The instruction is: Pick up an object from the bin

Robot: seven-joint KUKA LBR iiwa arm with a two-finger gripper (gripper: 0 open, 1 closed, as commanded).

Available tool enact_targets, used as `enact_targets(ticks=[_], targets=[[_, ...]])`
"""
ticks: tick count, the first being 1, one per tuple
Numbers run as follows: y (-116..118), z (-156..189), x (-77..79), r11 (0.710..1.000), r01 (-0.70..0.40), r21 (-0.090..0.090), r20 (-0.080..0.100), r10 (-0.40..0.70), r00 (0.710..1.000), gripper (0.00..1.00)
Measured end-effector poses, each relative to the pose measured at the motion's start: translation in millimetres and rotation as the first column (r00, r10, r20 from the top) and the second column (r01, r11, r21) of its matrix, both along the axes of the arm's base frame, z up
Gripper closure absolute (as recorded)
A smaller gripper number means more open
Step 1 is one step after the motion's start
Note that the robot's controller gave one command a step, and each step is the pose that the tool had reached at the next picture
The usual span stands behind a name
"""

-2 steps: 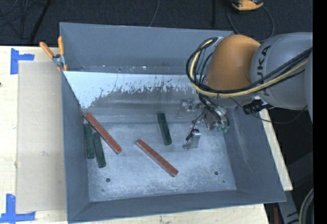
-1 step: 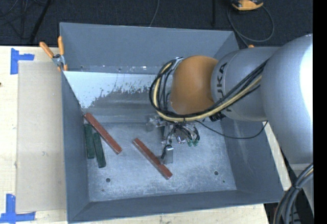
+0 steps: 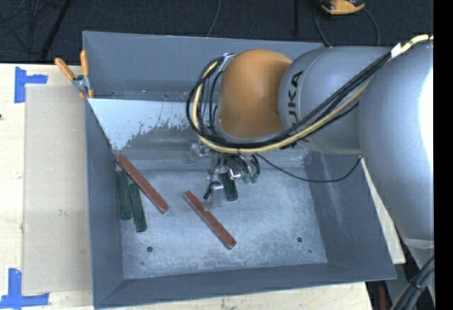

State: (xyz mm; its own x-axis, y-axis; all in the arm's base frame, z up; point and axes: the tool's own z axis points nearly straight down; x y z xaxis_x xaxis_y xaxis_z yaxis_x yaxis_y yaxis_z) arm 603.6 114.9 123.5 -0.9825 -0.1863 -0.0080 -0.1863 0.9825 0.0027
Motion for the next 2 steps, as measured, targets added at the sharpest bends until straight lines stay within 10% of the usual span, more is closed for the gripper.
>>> enact_targets(ticks=[1,2], targets=[[-55.2,-54.7,12.7,0.966,-0.257,-0.005,-0.011,0.257,0.966,0.00],[-32.2,-54.0,5.4,0.922,-0.388,-0.002,-0.008,0.388,0.922,0.00]])
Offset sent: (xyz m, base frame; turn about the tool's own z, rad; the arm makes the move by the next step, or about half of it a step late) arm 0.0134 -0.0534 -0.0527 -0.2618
